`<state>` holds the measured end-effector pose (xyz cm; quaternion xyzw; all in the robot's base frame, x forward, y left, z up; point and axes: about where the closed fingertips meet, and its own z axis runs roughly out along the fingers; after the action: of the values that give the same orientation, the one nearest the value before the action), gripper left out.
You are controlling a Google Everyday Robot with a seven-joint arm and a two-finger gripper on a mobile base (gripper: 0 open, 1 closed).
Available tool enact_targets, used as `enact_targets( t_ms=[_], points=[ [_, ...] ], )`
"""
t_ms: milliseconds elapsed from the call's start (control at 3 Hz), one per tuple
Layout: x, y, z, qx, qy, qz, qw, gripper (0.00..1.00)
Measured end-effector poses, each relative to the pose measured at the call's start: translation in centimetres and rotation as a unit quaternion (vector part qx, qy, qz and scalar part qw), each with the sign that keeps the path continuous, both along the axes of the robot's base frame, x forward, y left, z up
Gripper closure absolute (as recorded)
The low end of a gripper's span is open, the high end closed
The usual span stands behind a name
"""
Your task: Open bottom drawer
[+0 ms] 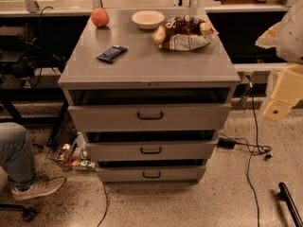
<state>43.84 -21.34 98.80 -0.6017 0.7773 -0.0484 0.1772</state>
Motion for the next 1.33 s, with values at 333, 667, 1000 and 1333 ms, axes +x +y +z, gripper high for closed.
enact_targets(
  t_ms=[333,667,1000,1333],
  points=[
    [0.0,0.0,0.0,0.0,0.0,0.0,1.0,0.0],
    [0.2,0.6,-2.6,0.016,0.005,0.019,0.9997,0.0],
    [0.5,2.7,-10.0,0.062,0.029,0.067,0.9954,0.0],
    [0.2,6.2,-17.1,0.111,0.06,0.107,0.9863,0.0]
  ],
)
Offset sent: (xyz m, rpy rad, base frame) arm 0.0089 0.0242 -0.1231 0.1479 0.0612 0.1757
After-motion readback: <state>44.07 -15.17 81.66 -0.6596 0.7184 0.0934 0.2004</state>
